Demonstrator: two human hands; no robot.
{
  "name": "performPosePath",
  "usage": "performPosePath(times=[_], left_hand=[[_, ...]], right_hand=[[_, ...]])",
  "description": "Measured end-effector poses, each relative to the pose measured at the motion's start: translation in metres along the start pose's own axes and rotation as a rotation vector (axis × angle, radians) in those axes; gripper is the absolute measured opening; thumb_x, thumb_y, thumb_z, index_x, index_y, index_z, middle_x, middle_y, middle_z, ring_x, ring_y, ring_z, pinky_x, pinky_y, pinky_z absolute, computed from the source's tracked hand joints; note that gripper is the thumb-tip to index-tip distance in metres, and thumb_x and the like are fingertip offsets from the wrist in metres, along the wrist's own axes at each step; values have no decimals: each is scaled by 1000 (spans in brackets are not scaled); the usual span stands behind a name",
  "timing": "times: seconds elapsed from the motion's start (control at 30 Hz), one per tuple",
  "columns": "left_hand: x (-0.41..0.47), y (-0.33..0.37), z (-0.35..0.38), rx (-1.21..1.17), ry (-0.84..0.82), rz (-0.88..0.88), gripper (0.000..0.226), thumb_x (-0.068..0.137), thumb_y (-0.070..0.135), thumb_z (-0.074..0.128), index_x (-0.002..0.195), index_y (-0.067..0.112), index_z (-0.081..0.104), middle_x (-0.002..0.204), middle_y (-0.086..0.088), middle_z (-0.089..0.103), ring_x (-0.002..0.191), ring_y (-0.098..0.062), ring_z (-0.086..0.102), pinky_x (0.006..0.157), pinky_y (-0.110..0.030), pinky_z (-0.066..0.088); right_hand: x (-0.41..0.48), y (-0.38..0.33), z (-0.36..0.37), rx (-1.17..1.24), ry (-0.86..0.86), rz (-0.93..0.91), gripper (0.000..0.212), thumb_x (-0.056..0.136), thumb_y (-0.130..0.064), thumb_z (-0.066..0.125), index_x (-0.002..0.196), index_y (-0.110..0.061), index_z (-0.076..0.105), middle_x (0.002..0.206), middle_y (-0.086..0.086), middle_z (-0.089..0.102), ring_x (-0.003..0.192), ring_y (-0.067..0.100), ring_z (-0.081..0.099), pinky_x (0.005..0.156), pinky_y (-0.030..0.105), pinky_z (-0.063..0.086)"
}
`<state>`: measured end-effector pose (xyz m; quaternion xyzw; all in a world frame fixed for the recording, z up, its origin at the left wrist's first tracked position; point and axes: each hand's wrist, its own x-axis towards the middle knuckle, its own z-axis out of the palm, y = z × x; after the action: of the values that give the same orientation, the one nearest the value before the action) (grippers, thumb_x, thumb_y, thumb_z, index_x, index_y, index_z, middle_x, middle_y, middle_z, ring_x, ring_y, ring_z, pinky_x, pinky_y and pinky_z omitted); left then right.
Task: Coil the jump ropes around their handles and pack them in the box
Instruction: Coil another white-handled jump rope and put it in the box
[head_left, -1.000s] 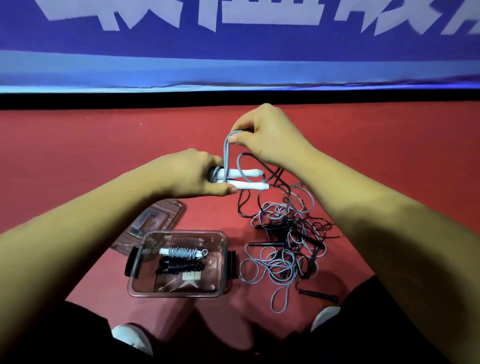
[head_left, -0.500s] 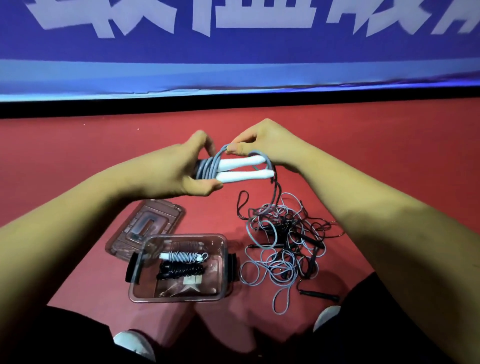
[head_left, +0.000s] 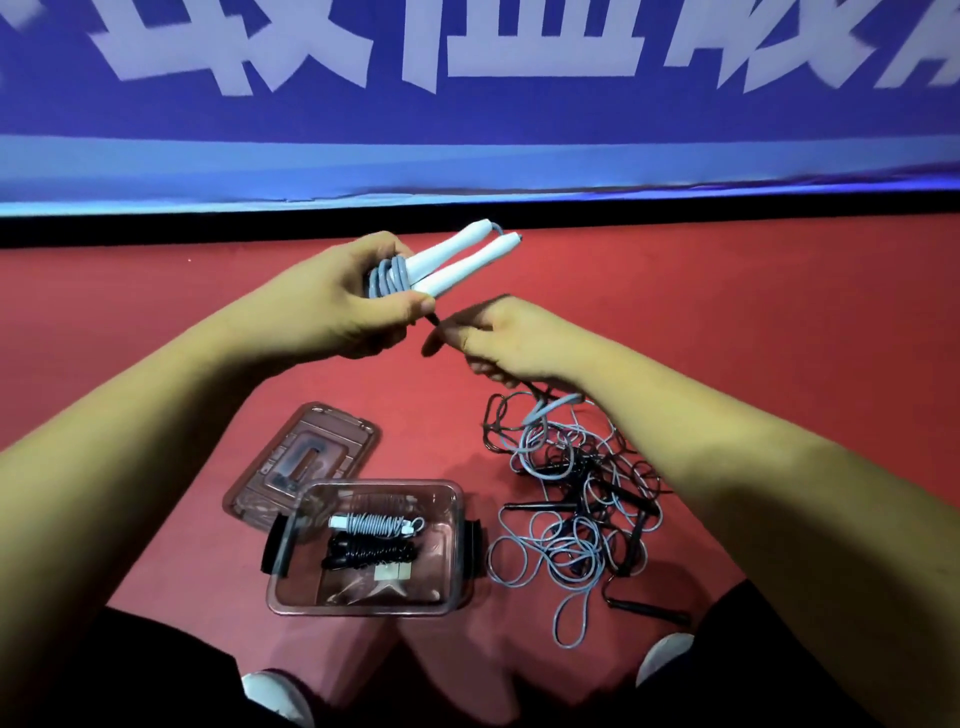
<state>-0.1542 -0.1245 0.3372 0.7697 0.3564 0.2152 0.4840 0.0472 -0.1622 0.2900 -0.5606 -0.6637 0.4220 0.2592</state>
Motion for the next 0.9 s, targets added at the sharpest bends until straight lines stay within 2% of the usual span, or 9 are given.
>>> performPosePath(times=[0.07, 0.2, 0.27, 0.37, 0.47, 0.6, 0.8, 0.9], left_hand=[[3, -8, -2, 11, 64, -10, 23, 93, 16, 66, 102, 5, 47, 66, -16, 54, 51, -20, 42, 44, -29, 33], [10, -23, -11, 99, 210, -28, 31, 90, 17, 70, 104, 4, 46, 71, -15, 66, 54, -23, 56, 52, -37, 48], [13, -32, -19, 259, 216, -58, 33, 86, 16, 75, 98, 11, 45, 73, -9, 70, 55, -21, 63, 57, -37, 53], [17, -44, -21, 583, 220, -122, 36, 81, 15, 76, 99, 18, 44, 75, -4, 69, 61, -21, 67, 61, -34, 52], [22, -52, -17, 734, 329, -109, 37, 82, 18, 72, 106, 18, 44, 88, -12, 66, 76, -36, 61, 67, -42, 48], [31, -64, -25, 753, 500, -94, 35, 86, 16, 65, 114, 14, 44, 91, -14, 60, 81, -40, 57, 65, -44, 44], [32, -112, -42, 788, 510, -313, 25, 88, 18, 62, 104, 12, 43, 97, -24, 63, 84, -44, 57, 65, -41, 42], [31, -119, -30, 912, 491, -341, 23, 90, 20, 59, 105, 15, 42, 92, -21, 62, 75, -39, 52, 63, -40, 39]], right_hand=[[3, 0, 6, 54, -8, 46, 29, 101, -38, 47, 102, -25, 73, 60, -1, 41, 49, 13, 35, 46, 24, 33], [3, 6, 7, -21, -21, 57, 24, 102, -24, 47, 111, -14, 67, 59, 0, 40, 47, 9, 37, 45, 17, 35], [3, 8, 10, -24, -38, 84, 23, 102, -20, 49, 109, -8, 67, 59, 1, 40, 47, 10, 37, 44, 16, 35], [3, 2, 19, -20, -42, 111, 20, 100, -20, 53, 103, -7, 67, 56, -1, 43, 43, 10, 35, 44, 19, 34], [5, -4, 26, 13, -9, 98, 17, 98, -20, 56, 101, -6, 66, 50, -3, 44, 41, 10, 34, 45, 22, 31], [4, -9, 24, 118, 8, 110, 19, 98, -15, 56, 102, 2, 63, 50, -1, 41, 41, 10, 33, 42, 19, 31], [-4, -10, 28, -78, -108, 141, 17, 96, -25, 61, 102, -11, 70, 57, -3, 54, 46, 9, 45, 51, 20, 40], [-5, -19, 25, -144, -112, 77, 17, 94, -26, 63, 99, -13, 72, 59, -5, 56, 48, 8, 46, 51, 19, 39]])
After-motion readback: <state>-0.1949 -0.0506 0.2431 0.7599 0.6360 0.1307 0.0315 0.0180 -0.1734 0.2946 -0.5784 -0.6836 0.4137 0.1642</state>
